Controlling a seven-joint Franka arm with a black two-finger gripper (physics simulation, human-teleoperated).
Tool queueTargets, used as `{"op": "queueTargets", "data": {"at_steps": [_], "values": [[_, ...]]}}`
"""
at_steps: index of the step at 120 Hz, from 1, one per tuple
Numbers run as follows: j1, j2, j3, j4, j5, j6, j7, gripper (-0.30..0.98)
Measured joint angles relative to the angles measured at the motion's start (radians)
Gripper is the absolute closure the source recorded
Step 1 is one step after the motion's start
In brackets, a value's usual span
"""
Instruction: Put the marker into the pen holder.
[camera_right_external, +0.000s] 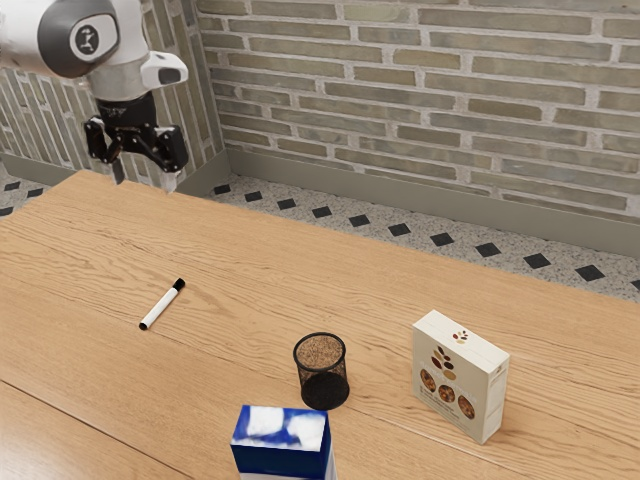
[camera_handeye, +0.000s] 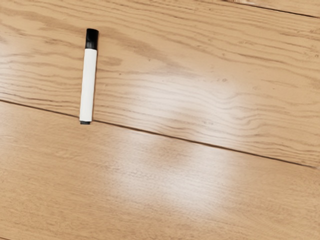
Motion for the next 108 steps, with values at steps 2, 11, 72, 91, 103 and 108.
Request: {"op": "queueTargets", "data": {"at_steps": [2, 11, 72, 91, 103, 108], "values": [[-0.002, 0.000, 0.000, -0.001, -0.001, 0.004, -0.003, 0.00], [-0.002, 0.004, 0.000, -0.005, -0.004, 0.020, -0.013, 0.00], [0.067, 0.156, 0.031, -0.297, 0.002, 0.201, -0.062, 0.00], [0.091, 0.210, 0.034, -0.316, 0.003, 0.291, -0.067, 0.00], [0.101, 0.257, 0.042, -0.313, 0.002, 0.343, -0.062, 0.00], [0.107, 0.279, 0.050, -0.304, 0.000, 0.360, -0.057, 0.00]]}}
